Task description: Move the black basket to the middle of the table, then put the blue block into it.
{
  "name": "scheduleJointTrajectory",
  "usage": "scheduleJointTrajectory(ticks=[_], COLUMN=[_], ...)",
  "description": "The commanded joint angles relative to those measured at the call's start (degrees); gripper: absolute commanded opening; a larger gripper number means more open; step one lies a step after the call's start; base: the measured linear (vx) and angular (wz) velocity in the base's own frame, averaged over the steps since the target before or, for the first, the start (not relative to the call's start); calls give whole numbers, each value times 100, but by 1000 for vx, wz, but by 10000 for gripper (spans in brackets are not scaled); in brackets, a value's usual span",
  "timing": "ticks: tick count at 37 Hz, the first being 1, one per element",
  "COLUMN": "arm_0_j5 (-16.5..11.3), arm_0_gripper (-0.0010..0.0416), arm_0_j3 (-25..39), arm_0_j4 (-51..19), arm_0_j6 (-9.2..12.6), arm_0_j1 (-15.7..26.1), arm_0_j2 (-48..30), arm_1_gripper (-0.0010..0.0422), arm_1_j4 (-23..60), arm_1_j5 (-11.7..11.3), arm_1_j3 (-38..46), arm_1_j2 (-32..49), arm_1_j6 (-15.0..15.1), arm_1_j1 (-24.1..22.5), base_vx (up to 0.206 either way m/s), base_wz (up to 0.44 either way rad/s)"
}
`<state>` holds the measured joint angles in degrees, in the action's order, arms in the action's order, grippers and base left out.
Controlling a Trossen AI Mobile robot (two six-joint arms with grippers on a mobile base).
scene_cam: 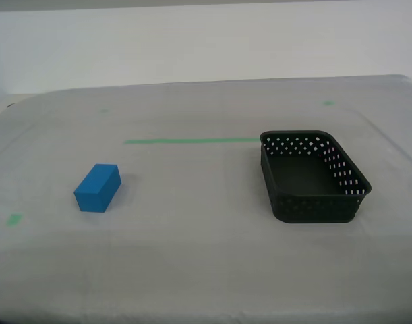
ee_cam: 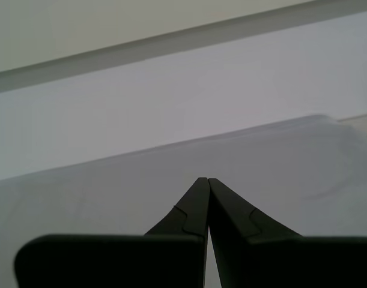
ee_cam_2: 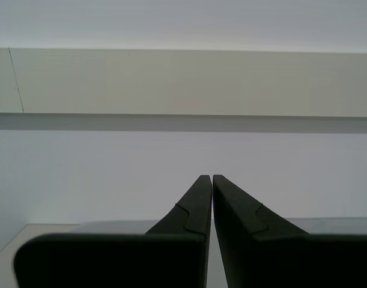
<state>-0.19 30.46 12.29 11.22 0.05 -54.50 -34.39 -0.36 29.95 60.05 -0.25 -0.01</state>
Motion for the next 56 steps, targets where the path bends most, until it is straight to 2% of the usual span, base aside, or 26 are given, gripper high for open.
scheduleJointTrajectory(ticks=[1,6,18,24,33,42,56], arm_0_j5=[-22,-35,-170,-190,-199,-459,-470], arm_0_gripper=[0,0,0,0,0,0,0], arm_0_j3=[267,737,1733,2273,2761,3193,3670], arm_0_j4=[-758,-1773,-3700,-4594,-5525,-6404,-7497], arm_0_j6=[13,9,2,-136,-133,-138,-225], arm_0_j1=[0,0,0,4,9,15,76], arm_0_j2=[85,85,35,-50,-155,-474,-992], arm_1_gripper=[0,0,0,0,0,0,0], arm_1_j4=[-22,-22,-22,-22,-22,-22,-22], arm_1_j5=[-2,-2,-2,-2,-2,-2,-2], arm_1_j3=[4,2,2,2,2,2,2], arm_1_j2=[-2,-2,-2,-2,-2,-2,-2], arm_1_j6=[9,9,9,11,9,9,9], arm_1_j1=[-2,-2,-2,0,0,-2,-2], base_vx=[0,0,0,0,0,0,0], base_wz=[0,0,0,0,0,0,0])
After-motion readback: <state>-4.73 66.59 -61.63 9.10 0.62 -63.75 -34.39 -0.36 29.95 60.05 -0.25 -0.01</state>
